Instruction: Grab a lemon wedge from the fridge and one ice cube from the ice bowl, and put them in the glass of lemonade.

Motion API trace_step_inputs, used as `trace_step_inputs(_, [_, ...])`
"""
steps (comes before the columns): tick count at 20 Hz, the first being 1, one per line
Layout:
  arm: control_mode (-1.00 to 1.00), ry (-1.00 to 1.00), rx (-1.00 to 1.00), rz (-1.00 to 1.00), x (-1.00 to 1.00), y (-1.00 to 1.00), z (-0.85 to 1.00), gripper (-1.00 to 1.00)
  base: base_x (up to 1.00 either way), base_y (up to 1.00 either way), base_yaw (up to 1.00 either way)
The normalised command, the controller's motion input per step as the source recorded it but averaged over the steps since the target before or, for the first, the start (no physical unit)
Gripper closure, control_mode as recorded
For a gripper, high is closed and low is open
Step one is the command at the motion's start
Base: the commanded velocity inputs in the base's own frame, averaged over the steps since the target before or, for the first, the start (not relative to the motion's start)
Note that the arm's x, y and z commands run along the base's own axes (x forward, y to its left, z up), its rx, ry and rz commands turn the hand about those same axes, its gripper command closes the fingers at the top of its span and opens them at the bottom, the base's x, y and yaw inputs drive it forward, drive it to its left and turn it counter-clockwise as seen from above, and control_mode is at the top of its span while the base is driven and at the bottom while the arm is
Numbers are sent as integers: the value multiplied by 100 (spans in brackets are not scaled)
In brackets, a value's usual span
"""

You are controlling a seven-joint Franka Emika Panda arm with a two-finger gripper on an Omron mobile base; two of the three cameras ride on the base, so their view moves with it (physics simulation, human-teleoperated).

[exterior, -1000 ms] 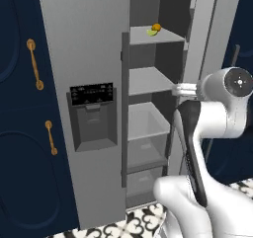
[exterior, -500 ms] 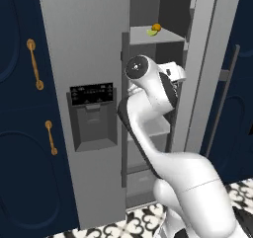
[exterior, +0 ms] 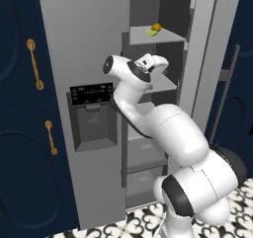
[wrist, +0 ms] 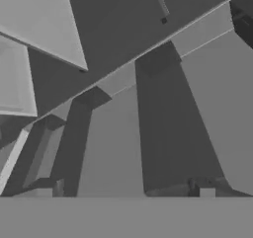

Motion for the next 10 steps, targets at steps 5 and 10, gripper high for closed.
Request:
trace_step_inputs(5, [-100,22,-22,-15,44,-55,-16,-100,0,0,0])
trace_step_inputs(10, [-100,15,-12,-17,3,-74,-6,-100,0,0,0])
